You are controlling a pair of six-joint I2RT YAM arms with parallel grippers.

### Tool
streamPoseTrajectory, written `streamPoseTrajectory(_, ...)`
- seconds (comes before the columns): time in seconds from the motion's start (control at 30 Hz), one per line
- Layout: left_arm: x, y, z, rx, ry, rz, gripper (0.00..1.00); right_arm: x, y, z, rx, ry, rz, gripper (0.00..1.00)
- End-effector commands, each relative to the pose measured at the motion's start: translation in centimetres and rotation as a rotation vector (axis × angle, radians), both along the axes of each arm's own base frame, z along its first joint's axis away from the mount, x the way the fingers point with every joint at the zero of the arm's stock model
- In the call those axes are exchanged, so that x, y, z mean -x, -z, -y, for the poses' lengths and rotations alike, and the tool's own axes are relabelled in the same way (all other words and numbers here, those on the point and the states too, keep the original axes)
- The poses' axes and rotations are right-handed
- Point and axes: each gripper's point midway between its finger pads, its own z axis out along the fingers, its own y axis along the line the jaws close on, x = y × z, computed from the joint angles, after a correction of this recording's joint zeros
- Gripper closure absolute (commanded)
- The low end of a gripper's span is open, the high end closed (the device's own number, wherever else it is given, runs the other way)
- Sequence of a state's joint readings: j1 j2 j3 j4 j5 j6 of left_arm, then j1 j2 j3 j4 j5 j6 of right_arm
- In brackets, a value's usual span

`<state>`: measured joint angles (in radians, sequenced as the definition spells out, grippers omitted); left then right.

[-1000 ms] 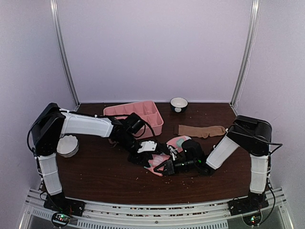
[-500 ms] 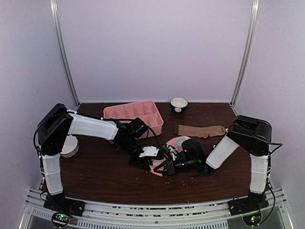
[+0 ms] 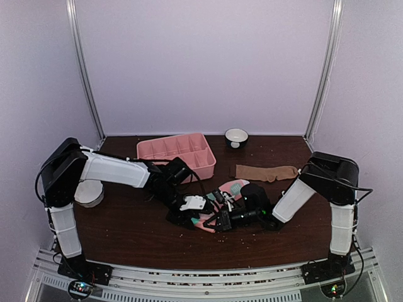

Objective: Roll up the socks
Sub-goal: Roll the sock at the center of the board.

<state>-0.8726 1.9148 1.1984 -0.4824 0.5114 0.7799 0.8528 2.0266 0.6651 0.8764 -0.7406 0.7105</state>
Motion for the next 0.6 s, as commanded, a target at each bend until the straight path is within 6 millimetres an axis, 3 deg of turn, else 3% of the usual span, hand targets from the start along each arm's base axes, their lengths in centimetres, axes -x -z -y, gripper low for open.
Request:
streamPoseTrajectory(0.0, 0.1, -1.7, 0.9, 0.063, 0.013, 0.043, 0.55, 3.7, 10.1, 6.5, 0.348, 0.062, -0.285, 1.0)
streamPoseTrajectory(0.13, 0.5, -2.0, 1.1, 0.073, 0.037, 0.049, 0.55, 3.8, 10.2, 6.6, 0.351, 0.057, -0.29, 1.0)
streamPoseTrajectory(0.27, 1.1, -1.1, 1.1, 0.049, 0.056, 0.044, 0.57, 3.8, 10.2, 6.6, 0.349, 0.056, -0.295, 1.0)
streamPoseTrajectory(0.57, -0.1, 1.4, 0.6, -0.031, 0.008, 0.069, 0.66, 3.8, 9.9, 6.8, 0.337, 0.062, -0.296, 1.0)
